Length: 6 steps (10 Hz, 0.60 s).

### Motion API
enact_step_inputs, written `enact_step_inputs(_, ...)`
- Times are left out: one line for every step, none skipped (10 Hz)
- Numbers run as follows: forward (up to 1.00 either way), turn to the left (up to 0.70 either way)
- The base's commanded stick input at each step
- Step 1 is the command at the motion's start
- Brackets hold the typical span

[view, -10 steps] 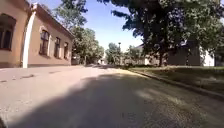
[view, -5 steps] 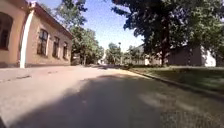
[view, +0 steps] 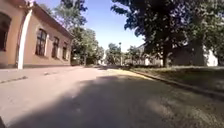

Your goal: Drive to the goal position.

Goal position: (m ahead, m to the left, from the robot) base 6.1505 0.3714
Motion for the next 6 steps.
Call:
enact_step_inputs(0.7,0.0)
enact_step_inputs(0.7,0.0)
enact_step_inputs(0.7,0.0)
enact_step_inputs(0.7,0.0)
enact_step_inputs(0.7,0.0)
enact_step_inputs(0.7,0.0)
